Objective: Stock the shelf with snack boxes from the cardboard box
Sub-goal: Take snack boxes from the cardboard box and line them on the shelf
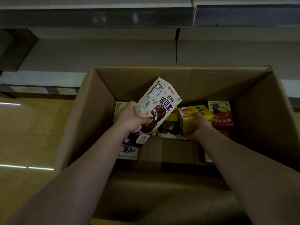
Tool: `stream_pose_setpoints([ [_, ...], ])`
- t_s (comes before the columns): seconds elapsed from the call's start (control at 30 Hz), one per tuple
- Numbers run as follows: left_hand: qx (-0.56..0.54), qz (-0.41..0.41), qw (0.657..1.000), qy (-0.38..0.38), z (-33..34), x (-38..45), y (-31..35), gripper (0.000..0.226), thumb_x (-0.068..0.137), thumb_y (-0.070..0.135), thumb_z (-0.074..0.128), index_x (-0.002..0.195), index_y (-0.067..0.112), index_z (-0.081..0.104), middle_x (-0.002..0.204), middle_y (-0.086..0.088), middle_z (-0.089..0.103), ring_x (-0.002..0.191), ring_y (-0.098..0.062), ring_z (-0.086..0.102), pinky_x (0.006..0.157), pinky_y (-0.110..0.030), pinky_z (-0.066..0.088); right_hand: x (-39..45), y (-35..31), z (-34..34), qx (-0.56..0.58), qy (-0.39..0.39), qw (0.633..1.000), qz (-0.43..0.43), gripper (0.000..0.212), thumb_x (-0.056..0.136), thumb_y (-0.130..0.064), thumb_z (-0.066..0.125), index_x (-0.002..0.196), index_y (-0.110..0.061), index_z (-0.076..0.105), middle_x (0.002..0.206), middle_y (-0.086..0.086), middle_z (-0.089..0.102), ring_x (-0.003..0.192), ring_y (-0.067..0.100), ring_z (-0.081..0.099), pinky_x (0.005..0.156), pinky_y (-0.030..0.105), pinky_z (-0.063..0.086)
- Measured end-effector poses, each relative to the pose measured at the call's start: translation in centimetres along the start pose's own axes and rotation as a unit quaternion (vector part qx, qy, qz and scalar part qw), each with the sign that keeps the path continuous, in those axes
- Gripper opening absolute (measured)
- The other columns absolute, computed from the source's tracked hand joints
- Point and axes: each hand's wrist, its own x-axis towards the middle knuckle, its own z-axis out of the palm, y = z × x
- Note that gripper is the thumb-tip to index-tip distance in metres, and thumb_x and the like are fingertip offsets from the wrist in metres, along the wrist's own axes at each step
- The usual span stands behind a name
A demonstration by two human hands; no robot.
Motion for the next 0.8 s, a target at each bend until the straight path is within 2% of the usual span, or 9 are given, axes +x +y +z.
stream_pose_setpoints([
  [0.13,0.046,0.024,0.999,0.012,-0.3,-4.0,2.1,0.051,0.070,0.022,0.084,0.106,0.026,0.049,0.101,0.008,0.059,0.098,-0.017,0.060,0.082,-0.042,0.056,-5.0,-0.3,-1.9,-0.079,0.072,0.994,-0.016,0.072,0.073,-0.043,0.077,0.132,-0.022,0.041,0.120,0.012,0.054,0.100,0.032,0.056,0.059,0.041,0.049],
  [0.2,0.094,0.049,0.994,0.011,-0.9,-6.9,4.1,0.052,0.069,0.027,0.084,0.108,0.026,0.050,0.106,0.007,0.060,0.101,-0.016,0.059,0.086,-0.044,0.053,-9.1,-1.0,-3.4,-0.106,0.091,0.989,-0.052,0.092,0.076,-0.039,0.076,0.146,-0.044,0.017,0.136,0.011,0.044,0.114,0.039,0.050,0.067,0.051,0.053],
  [0.27,0.131,0.086,0.988,0.008,-1.9,-9.9,7.3,0.056,0.070,0.029,0.083,0.115,0.024,0.050,0.110,0.006,0.058,0.105,-0.016,0.056,0.091,-0.044,0.050,-13.6,-2.2,-4.8,-0.118,0.077,0.988,-0.067,0.087,0.087,-0.033,0.068,0.140,-0.063,0.006,0.135,0.009,0.040,0.118,0.041,0.047,0.077,0.059,0.052],
  [0.37,0.191,0.180,0.964,0.042,-4.1,-14.2,12.4,0.061,0.069,0.027,0.083,0.122,0.018,0.055,0.113,0.000,0.056,0.108,-0.023,0.054,0.094,-0.042,0.045,-20.3,-3.4,-6.2,-0.137,0.054,0.987,-0.066,0.064,0.094,-0.034,0.057,0.130,-0.070,0.018,0.125,0.003,0.045,0.110,0.037,0.052,0.077,0.058,0.052],
  [0.43,0.262,0.279,0.920,0.087,-6.0,-17.1,15.7,0.057,0.067,0.025,0.082,0.119,0.014,0.060,0.113,-0.007,0.058,0.107,-0.030,0.054,0.099,-0.044,0.037,-24.8,-3.6,-7.3,-0.151,0.055,0.984,-0.077,0.047,0.099,-0.036,0.045,0.124,-0.072,0.027,0.119,0.000,0.049,0.106,0.033,0.055,0.078,0.053,0.053],
  [0.53,0.307,0.404,0.851,0.134,-9.0,-20.9,20.1,0.052,0.066,0.023,0.082,0.112,0.012,0.063,0.117,-0.009,0.059,0.113,-0.031,0.050,0.112,-0.050,0.017,-30.7,-3.6,-9.2,-0.137,0.046,0.987,-0.072,0.037,0.102,-0.034,0.033,0.100,-0.067,0.051,0.116,0.002,0.061,0.099,0.032,0.062,0.068,0.044,0.053],
  [0.63,0.327,0.488,0.793,0.161,-12.4,-24.2,24.6,0.055,0.066,0.015,0.082,0.113,0.019,0.054,0.126,-0.004,0.051,0.123,-0.029,0.041,0.117,-0.052,0.006,-37.5,-5.2,-10.1,-0.079,-0.001,0.997,-0.018,0.027,0.102,-0.035,0.037,0.093,-0.040,0.062,0.101,0.006,0.064,0.082,0.029,0.061,0.064,0.038,0.048],
  [0.73,0.333,0.528,0.754,0.205,-15.3,-27.7,29.3,0.063,0.063,0.006,0.082,0.113,0.022,0.047,0.125,-0.001,0.046,0.125,-0.029,0.040,0.116,-0.050,0.005,-43.9,-7.9,-10.4,-0.090,-0.055,0.994,-0.005,0.017,0.097,-0.041,0.048,0.097,-0.030,0.062,0.084,0.004,0.059,0.068,0.025,0.057,0.058,0.034,0.050],
  [0.8,0.338,0.551,0.722,0.247,-16.6,-30.0,32.2,0.062,0.064,0.009,0.084,0.112,0.022,0.047,0.120,0.001,0.046,0.122,-0.028,0.041,0.115,-0.051,0.005,-47.9,-9.9,-10.1,-0.100,-0.114,0.988,-0.006,0.030,0.092,-0.048,0.052,0.108,-0.023,0.061,0.096,0.009,0.065,0.083,0.030,0.062,0.067,0.038,0.051],
])
